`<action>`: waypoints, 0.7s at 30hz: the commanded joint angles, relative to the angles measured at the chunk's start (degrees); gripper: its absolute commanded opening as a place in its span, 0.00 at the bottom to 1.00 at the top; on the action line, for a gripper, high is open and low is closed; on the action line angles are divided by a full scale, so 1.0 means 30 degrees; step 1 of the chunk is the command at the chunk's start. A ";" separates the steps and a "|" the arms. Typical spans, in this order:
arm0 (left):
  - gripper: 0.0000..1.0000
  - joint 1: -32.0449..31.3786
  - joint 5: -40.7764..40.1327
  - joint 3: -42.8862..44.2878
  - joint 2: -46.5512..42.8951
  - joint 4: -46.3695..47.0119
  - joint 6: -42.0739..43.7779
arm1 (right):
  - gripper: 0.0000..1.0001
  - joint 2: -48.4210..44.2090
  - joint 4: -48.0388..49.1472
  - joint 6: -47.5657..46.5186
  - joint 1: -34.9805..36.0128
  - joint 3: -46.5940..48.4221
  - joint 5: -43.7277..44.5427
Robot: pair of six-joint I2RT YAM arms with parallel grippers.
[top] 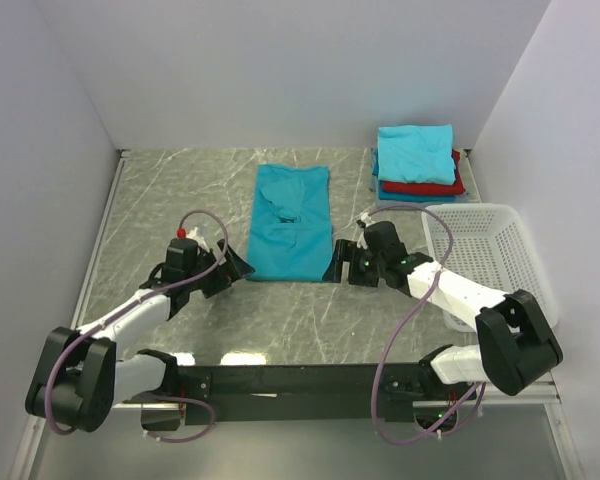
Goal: Fold and stack the t-shirts
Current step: Fold the tshirt
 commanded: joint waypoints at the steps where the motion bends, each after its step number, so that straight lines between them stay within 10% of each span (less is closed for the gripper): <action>1: 0.99 -0.0059 -0.0348 -0.0079 0.0723 0.0682 -0.0226 | 0.89 -0.0406 0.2104 0.0646 0.0112 -0.0594 -0.0377; 9: 0.79 -0.0089 0.0269 -0.0313 0.3973 0.2818 -0.0314 | 0.88 0.0501 0.2778 0.1054 0.0140 -0.1210 0.0032; 21: 0.06 -0.0089 -0.0285 -0.0225 0.7288 0.3965 -0.0753 | 0.84 0.1704 0.3481 0.1320 0.0140 -0.1474 0.0150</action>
